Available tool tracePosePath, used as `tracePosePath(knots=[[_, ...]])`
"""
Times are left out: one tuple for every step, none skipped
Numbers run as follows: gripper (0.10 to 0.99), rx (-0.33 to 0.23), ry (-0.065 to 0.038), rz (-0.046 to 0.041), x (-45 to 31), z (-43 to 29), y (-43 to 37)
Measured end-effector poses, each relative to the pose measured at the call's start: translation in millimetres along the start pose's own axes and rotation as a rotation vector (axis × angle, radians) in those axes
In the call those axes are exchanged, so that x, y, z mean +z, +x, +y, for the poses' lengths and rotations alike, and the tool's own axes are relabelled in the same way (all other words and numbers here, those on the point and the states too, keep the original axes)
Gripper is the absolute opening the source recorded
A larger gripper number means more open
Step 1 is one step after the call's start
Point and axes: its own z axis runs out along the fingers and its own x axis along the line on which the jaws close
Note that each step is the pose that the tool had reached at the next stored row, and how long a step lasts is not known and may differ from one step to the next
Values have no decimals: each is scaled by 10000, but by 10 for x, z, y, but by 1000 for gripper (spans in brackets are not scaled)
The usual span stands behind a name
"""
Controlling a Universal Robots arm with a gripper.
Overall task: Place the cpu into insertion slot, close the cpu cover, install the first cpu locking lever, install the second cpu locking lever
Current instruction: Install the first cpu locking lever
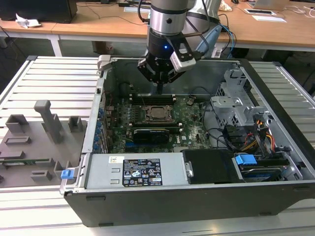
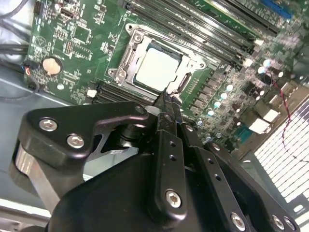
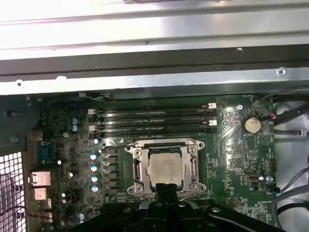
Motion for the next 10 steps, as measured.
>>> tracePosePath(knots=[[106,-220,3,0,0,0,0],[106,-411,5,0,1,0,0],[106,-436,4,-3,2,0,3],[106,-438,3,-26,5,-1,31],[106,-443,2,-67,9,-3,72],[106,-442,-2,-96,12,-3,102],[106,-442,-10,-120,17,-4,130],[106,-447,-12,-143,24,-5,152],[106,-459,-12,-167,32,-6,173],[106,-473,-12,-184,41,-7,190]])
